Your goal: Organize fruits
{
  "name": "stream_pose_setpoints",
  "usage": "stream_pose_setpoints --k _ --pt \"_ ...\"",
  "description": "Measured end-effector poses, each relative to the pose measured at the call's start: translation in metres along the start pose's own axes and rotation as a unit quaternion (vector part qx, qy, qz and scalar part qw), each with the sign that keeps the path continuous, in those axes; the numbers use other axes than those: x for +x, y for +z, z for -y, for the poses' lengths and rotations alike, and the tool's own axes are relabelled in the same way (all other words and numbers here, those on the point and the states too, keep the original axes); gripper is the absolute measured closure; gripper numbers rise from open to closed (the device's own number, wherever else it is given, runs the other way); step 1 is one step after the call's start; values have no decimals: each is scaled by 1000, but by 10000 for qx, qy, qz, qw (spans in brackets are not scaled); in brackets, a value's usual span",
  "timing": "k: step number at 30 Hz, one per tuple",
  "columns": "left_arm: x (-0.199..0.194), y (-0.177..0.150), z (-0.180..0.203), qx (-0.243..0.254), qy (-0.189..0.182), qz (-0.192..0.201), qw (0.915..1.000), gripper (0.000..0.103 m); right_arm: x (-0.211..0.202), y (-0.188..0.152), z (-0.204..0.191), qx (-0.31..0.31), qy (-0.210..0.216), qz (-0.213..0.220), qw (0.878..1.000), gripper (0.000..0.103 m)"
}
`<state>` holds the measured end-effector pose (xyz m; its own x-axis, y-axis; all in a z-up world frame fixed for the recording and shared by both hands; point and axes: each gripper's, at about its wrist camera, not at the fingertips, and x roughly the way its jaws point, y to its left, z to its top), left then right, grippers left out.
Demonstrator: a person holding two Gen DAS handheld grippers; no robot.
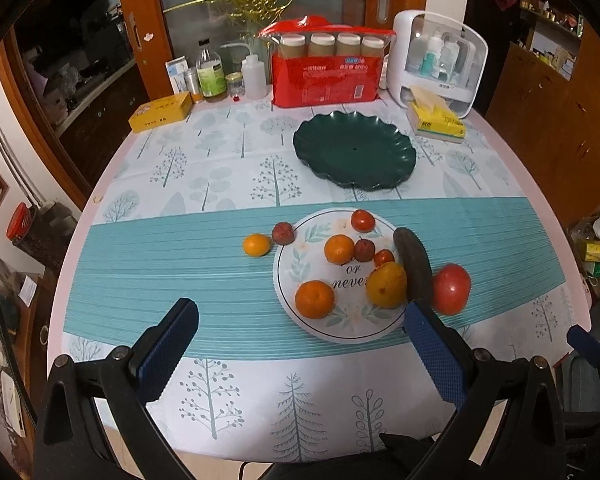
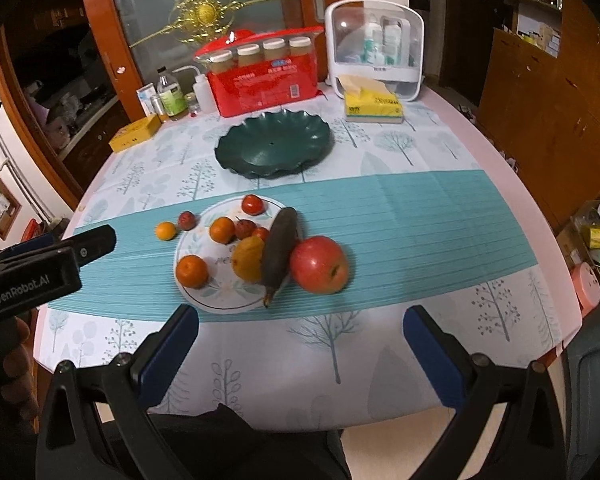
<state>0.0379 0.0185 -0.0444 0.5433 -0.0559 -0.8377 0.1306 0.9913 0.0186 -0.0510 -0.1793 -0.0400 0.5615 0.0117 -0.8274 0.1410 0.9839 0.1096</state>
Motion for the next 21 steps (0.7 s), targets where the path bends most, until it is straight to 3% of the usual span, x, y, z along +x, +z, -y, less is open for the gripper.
stream_pose_setpoints --k 9,14,21 --pt "26 13 1 -221 33 -297 9993 1 24 16 10 -216 -87 -189 9995 0" --pt "46 20 0 -390 -160 -541 9976 1 42 24 13 -535 -148 -232 9982 0" --pt "96 23 2 -574 -233 -1285 9898 1 75 33 10 -1097 -132 -391 9931 0"
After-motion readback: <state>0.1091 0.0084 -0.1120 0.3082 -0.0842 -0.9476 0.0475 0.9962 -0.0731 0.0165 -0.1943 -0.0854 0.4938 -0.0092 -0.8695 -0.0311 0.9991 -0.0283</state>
